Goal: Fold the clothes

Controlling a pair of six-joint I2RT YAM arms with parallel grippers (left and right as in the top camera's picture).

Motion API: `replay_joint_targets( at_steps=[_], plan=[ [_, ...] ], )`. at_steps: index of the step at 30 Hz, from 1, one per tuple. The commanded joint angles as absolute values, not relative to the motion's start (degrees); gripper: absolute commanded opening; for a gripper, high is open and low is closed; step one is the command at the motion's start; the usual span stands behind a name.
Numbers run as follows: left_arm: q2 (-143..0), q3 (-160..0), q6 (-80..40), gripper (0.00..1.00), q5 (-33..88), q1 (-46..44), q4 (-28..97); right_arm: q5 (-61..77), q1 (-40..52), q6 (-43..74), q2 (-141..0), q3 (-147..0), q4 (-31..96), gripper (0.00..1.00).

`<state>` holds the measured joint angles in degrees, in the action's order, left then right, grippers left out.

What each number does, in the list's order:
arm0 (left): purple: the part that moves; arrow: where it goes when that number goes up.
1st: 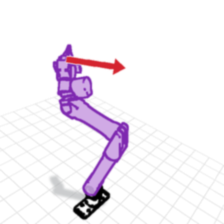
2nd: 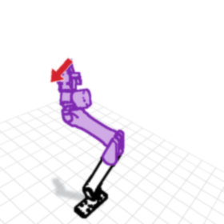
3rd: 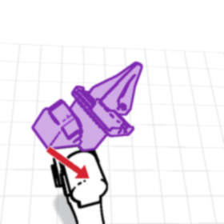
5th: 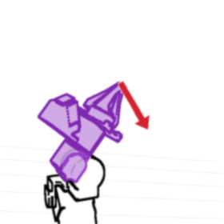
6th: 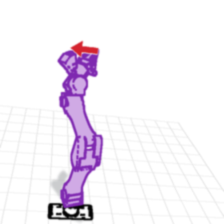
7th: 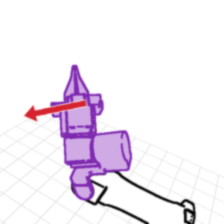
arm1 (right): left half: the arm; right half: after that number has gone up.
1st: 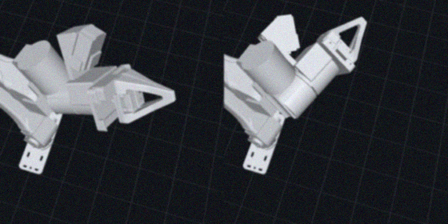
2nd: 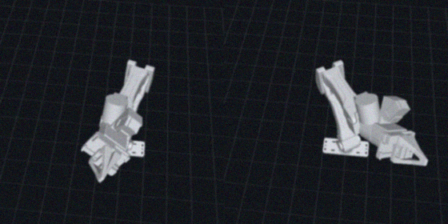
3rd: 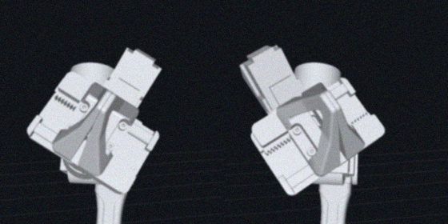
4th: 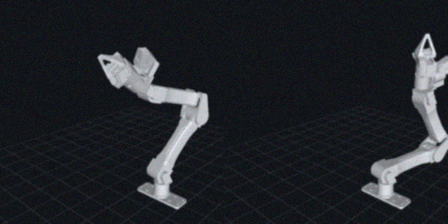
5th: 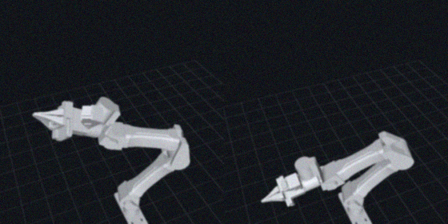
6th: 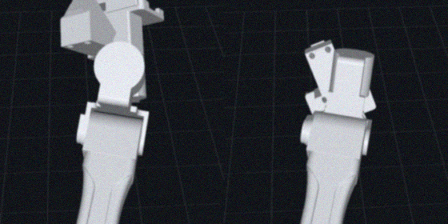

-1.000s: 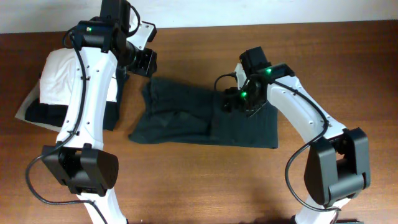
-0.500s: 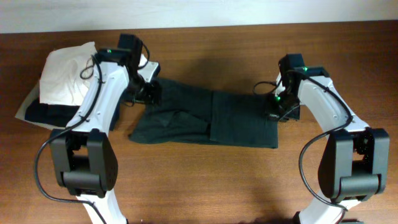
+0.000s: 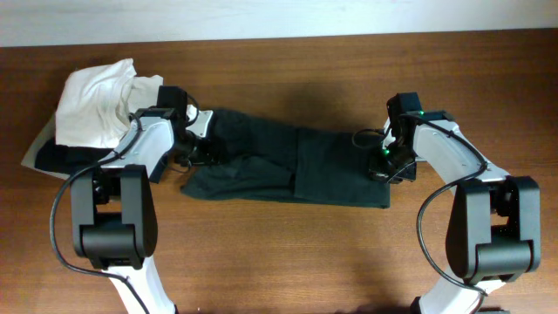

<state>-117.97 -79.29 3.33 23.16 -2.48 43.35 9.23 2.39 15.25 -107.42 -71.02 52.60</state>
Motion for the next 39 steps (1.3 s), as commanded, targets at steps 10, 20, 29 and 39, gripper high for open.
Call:
replay_joint_targets(
  at_steps=[10,20,29,39],
  plan=[
    [-119.55,-92.95,4.80,0.01,19.94,-1.06,61.06,9.67,0.69,15.51,-106.13,-70.91,54.50,0.08],
    [-114.48,-107.92,1.34,0.01,17.30,-17.76,72.38,17.61,-10.55,12.47,-105.65,-71.48,56.71,0.08],
    [-114.63,-94.63,-4.89,0.92,14.57,-38.09,50.98,17.65,-10.52,12.47,-105.67,-71.48,56.12,0.08],
    [-114.50,-110.83,-1.80,0.95,0.03,-32.29,70.94,17.82,-10.52,10.74,-105.67,-71.48,56.49,0.09]
  ],
)
